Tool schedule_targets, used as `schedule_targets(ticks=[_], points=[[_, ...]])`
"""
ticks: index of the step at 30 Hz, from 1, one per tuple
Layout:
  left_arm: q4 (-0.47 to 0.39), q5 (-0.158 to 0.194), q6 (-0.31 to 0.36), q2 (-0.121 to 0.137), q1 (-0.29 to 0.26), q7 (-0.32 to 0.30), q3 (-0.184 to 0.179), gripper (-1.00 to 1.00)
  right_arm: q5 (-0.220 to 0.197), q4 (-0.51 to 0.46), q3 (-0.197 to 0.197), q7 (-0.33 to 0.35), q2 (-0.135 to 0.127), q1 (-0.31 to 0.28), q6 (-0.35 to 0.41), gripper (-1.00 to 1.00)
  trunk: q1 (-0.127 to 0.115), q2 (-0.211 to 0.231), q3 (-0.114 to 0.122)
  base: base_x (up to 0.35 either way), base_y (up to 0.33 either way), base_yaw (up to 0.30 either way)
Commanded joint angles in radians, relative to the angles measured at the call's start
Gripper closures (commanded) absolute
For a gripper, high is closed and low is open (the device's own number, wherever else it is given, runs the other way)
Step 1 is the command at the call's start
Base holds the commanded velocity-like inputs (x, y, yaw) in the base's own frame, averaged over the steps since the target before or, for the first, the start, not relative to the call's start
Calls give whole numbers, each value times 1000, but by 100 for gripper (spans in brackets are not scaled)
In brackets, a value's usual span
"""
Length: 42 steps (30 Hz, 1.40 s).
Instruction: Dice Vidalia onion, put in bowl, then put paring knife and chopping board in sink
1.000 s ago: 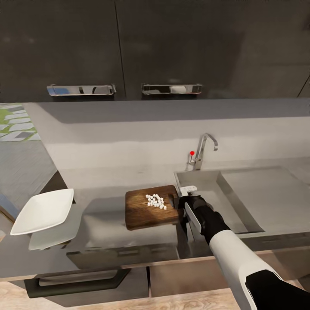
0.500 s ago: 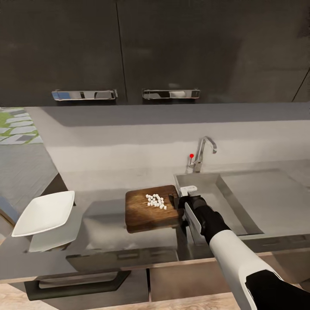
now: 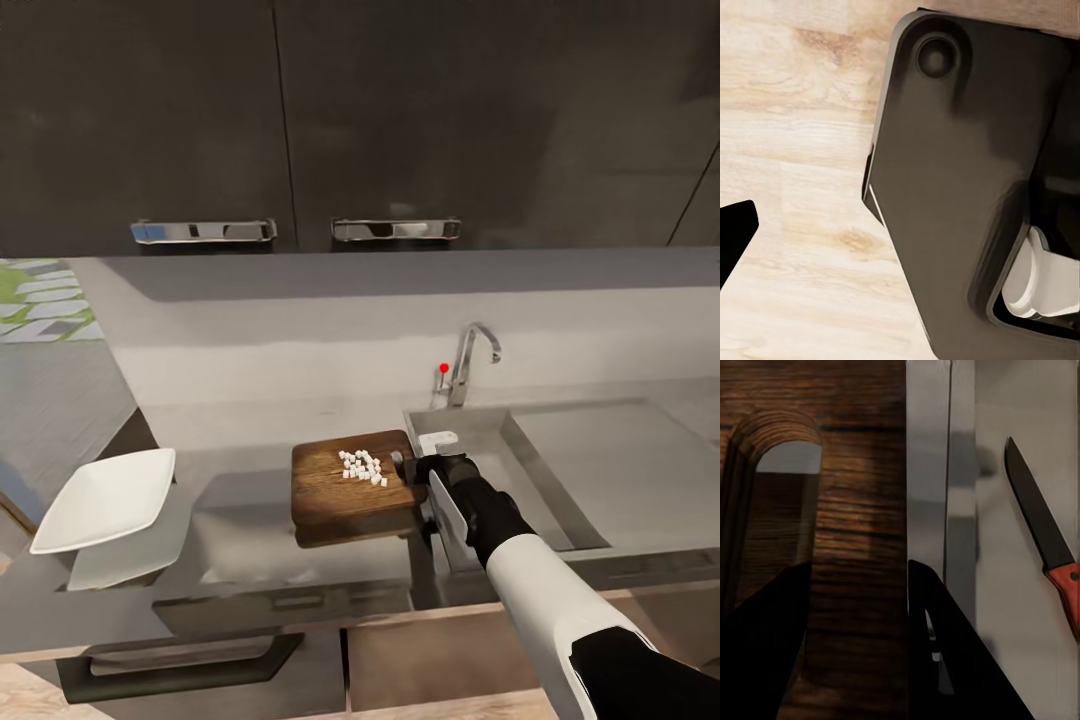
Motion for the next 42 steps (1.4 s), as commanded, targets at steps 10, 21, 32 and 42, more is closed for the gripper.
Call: schedule_targets(ticks=[10,21,32,42], points=[[3,0,-5,-1,-1,2,-6,-100,-8,-1,4,-8,-1,-1,4,100,1,-2,14,0,0,0],[3,0,-5,-1,-1,2,-6,-100,-7,-1,4,-8,-1,-1,4,100,1,-2,31,0,0,0],[3,0,-5,-1,-1,2,-6,-100,-7,-2,4,-9,-1,-1,4,100,1,-2,49,0,0,0],[3,0,-5,-1,-1,2,-6,-100,-7,-3,4,-9,-1,-1,4,100,1,-2,64,0,0,0]])
